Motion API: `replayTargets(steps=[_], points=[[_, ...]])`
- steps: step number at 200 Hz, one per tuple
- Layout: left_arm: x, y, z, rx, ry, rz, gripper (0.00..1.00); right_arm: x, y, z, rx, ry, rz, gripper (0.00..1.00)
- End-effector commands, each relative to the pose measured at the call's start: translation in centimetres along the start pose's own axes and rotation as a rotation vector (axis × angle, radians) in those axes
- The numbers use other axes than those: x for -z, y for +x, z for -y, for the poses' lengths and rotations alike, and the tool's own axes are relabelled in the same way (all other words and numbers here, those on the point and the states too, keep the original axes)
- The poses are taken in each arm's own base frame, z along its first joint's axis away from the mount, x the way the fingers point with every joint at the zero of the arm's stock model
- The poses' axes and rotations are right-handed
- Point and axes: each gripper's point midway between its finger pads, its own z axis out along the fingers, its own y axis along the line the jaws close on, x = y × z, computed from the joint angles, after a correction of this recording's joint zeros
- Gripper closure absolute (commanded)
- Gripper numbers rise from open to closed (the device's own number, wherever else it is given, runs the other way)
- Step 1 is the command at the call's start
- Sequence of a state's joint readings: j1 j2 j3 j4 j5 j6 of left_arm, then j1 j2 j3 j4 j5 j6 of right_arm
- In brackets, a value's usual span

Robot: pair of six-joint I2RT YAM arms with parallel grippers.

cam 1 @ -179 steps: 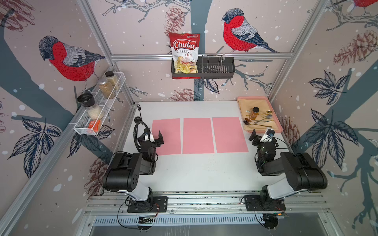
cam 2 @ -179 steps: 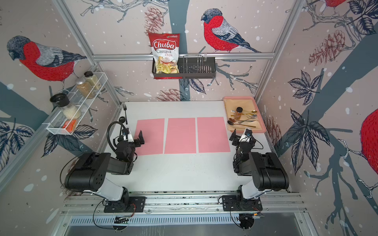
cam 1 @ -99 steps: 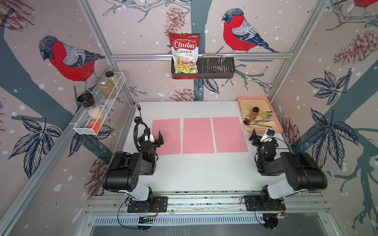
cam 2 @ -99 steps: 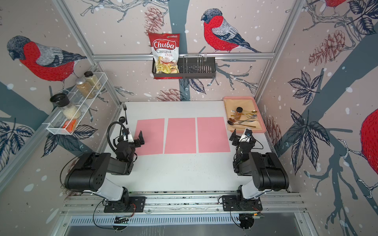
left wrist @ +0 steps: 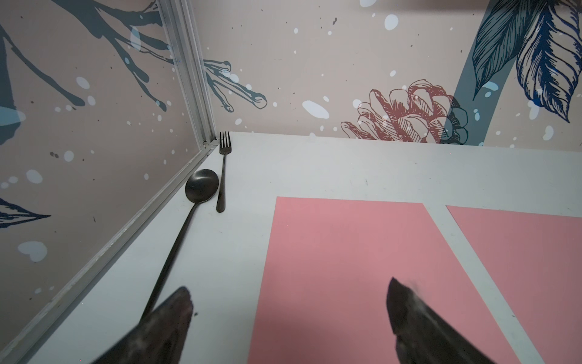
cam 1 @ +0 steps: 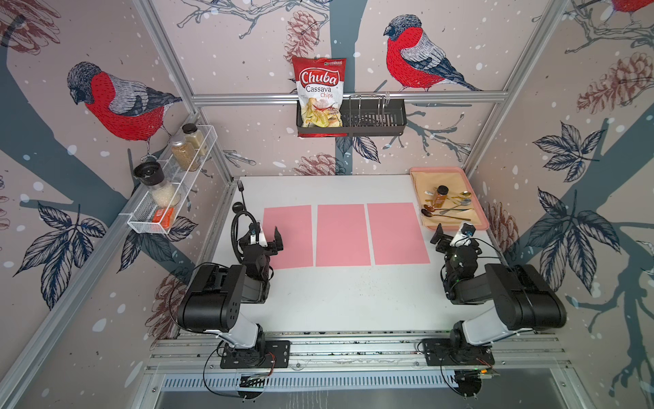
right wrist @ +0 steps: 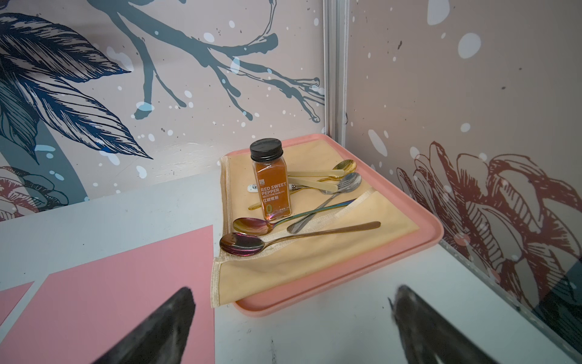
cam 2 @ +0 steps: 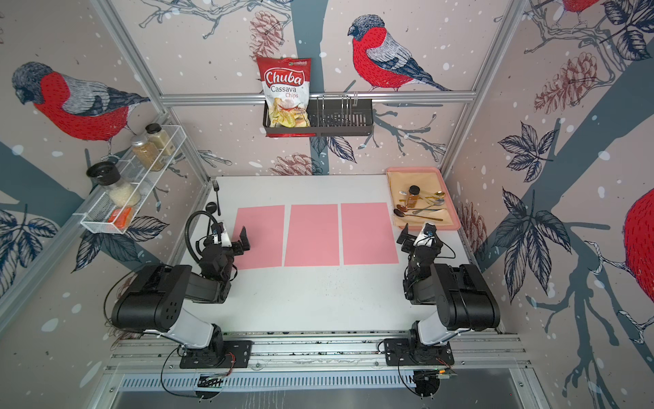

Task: Fold the rectangular paper in half along the long edge
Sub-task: Pick up the paper from the center of the board.

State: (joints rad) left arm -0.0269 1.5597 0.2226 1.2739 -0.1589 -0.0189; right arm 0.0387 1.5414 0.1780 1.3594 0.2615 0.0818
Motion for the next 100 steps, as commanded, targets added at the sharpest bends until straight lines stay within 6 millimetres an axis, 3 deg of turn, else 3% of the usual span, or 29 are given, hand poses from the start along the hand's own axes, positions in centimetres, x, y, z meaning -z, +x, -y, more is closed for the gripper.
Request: replayTargets(steps=[1,100], points=[[0.06,-1.40,-0.01,-0.005,0.002,0.056,0.02,-0.09,-0.44,0.21,-0.012,0.012,0.015,0.00],[0.03,-1.41,0.03,-0.005,0.004,0.056,0.02,-0.11,-0.41,0.20,-0.012,0.010,0.014,0.00]])
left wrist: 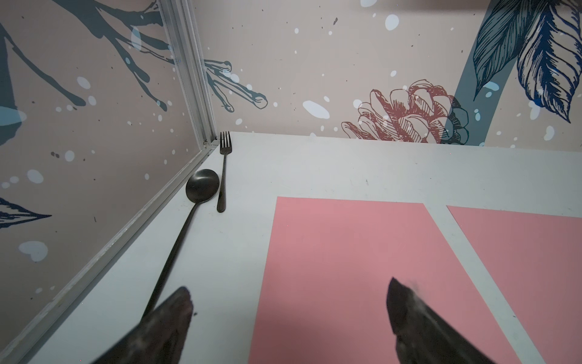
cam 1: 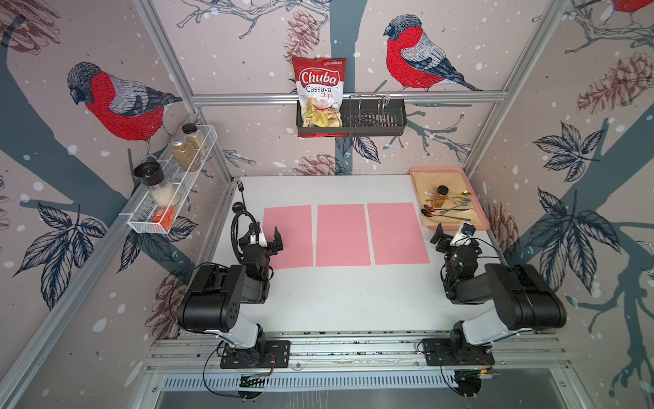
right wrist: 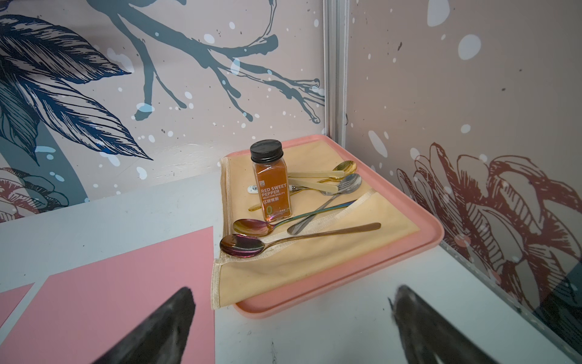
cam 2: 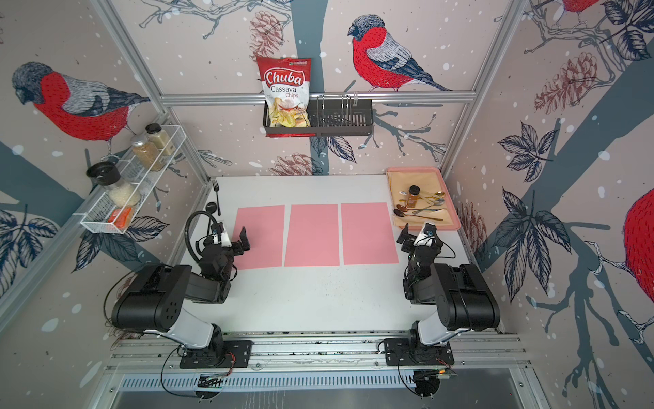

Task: Fold the rectangular paper in half along the long edge
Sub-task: Pick up the paper from the center of the board.

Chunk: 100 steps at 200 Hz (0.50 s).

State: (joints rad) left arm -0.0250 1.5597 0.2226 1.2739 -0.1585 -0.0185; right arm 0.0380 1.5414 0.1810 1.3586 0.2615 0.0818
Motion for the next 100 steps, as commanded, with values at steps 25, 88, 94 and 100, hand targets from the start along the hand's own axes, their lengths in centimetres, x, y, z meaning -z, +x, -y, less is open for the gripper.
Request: replayTargets(steps=[25,88,94,100], points=[[0.2,-1.5,-0.1,-0.001,-0.003,0.062,0.02,0.7,-0.9,0.5,-0.021,0.021,0.044,0.00],[4.1,-5.9,2.8,-0.103,-0.102,0.152,0.02,3.1,-10.4,-1.2,-0.254,0.113,0.071,0.00],[4.1,-6.8,2.9,-0.049,-0.111,0.156,0.02,2.9,-10.9,-2.6,-0.247,0.053,0.051,0.00],[4.1,-7.7,3.1,0.007,-0.104,0.153,0.02,2.7,-11.6,-4.2,-0.235,-0.011,0.037,0.00]])
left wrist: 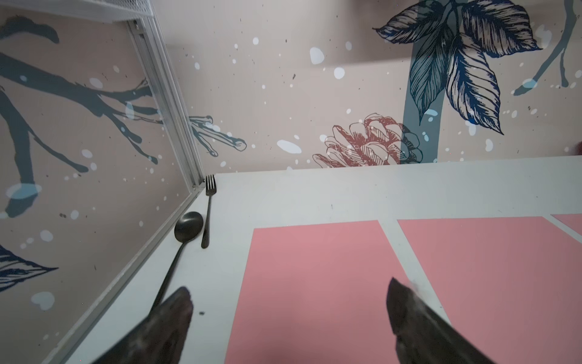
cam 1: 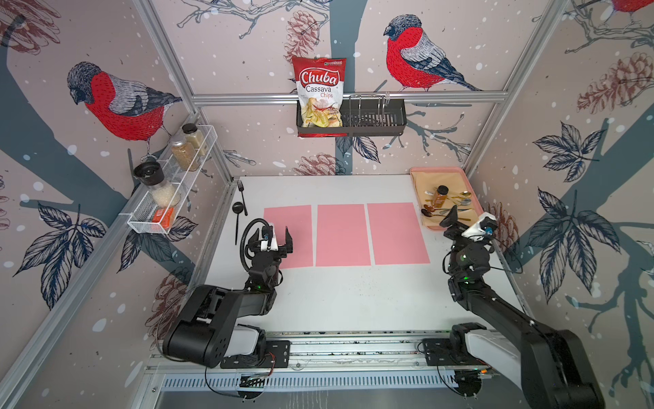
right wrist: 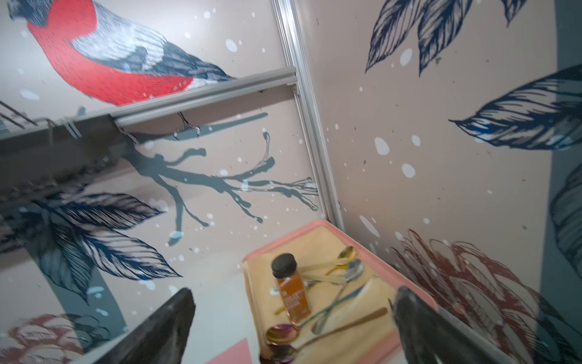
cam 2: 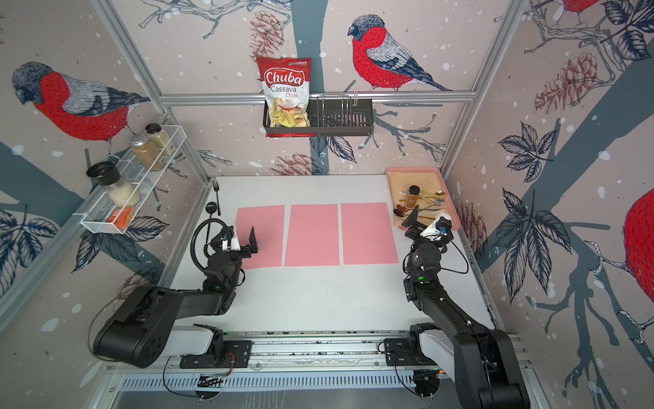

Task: Fold the rectangular paper in half along the long edge
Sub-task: Pick up the paper from the center of the board.

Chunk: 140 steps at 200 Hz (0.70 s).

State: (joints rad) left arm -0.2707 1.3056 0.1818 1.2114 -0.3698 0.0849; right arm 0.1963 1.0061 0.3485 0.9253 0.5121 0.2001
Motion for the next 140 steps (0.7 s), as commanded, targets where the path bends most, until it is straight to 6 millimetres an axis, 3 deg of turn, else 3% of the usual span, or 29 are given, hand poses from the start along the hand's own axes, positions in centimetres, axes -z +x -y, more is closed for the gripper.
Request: replayTargets(steps=[1,24,36,48,64,90,105,120,127,140], points=[[-0.2,-2.5,-1.7,0.085,-0.138,-0.003,0.02,-0.1,3.3,-2.3,-0.006,-0.048,-0.231,0.00],[-1.4,-6.8,-2.2,0.294,-0.181,-0.025,0.02,-0.4,2.6,-7.8,0.002,-0.199,-0.302,0.00],[-2.3,-9.0,-2.3,0.320,-0.211,-0.063,0.02,-0.1,2.3,-11.2,0.037,-0.324,-0.338,0.00],[-3.1,-11.3,-2.4,0.310,-0.237,-0.103,0.02,0.1,1.5,-13.1,0.023,-0.352,-0.365,0.00],[-3.9,-13.6,-2.5,0.265,-0.255,-0.163,0.02,-0.3,0.5,-13.7,-0.025,-0.280,-0.436,0.00],[-4.1,-15.7,-3.7,0.214,-0.333,-0.182,0.02,-1.3,-0.8,-10.9,-0.097,-0.028,-0.484,0.00],[-3.9,-16.0,-3.4,0.223,-0.296,-0.174,0.02,-0.9,-1.0,-12.4,-0.083,-0.130,-0.484,0.00],[-3.8,-16.4,-1.3,0.188,-0.147,-0.161,0.02,0.2,-1.3,-14.8,-0.063,-0.294,-0.437,0.00],[-3.6,-17.2,-1.1,0.197,-0.121,-0.139,0.02,0.8,-1.4,-15.3,-0.052,-0.305,-0.411,0.00],[-3.3,-16.2,-1.4,0.197,-0.116,-0.150,0.02,1.4,-1.0,-16.5,-0.005,-0.292,-0.402,0.00]])
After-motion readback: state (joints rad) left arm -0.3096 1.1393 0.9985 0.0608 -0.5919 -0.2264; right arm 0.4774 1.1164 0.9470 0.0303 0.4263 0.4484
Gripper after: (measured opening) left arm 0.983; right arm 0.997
